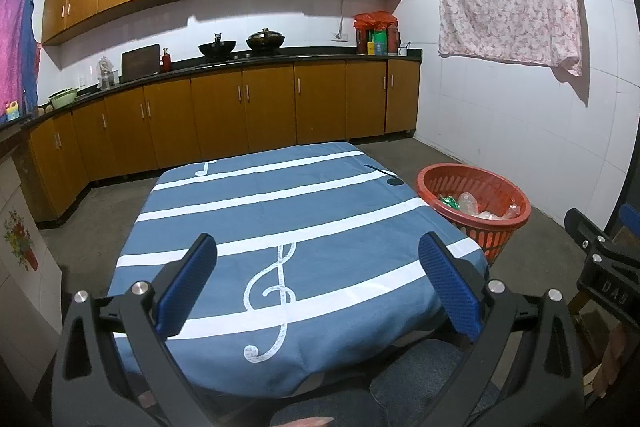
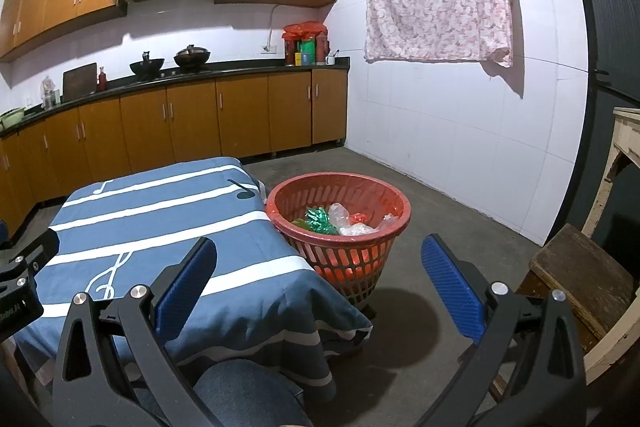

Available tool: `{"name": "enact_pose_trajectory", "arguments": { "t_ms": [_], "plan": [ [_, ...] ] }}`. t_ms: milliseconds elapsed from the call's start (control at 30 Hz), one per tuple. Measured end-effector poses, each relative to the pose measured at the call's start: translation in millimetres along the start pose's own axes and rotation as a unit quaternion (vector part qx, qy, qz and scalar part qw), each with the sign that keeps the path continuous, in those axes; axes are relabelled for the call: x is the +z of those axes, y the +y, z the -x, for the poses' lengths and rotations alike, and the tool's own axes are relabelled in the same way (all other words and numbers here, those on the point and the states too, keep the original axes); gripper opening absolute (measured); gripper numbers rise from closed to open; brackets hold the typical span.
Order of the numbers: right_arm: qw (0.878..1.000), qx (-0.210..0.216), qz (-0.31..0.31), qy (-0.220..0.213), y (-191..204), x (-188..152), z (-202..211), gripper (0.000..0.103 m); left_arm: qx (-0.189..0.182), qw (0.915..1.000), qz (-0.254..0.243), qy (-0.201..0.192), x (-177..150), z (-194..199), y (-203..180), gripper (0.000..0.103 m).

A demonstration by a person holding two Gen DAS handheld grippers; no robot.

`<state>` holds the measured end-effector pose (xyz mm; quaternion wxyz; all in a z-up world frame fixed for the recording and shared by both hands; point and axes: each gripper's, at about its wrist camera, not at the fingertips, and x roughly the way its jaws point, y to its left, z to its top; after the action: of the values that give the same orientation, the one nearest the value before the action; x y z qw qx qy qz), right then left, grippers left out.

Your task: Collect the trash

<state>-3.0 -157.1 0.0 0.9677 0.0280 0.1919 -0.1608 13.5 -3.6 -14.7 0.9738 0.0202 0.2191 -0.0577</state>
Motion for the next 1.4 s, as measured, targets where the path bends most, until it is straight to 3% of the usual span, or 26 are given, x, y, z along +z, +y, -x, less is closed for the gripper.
{"name": "enact_pose_trajectory", "arguments": {
  "t_ms": [1400],
  "plan": [
    [1.0, 0.001, 0.0, 0.003, 2.1, -1.8, -1.8, 0.101, 0.004, 1.0, 0.002, 0.003, -1.6, 1.3, 0.0, 0.099]
  ]
}}
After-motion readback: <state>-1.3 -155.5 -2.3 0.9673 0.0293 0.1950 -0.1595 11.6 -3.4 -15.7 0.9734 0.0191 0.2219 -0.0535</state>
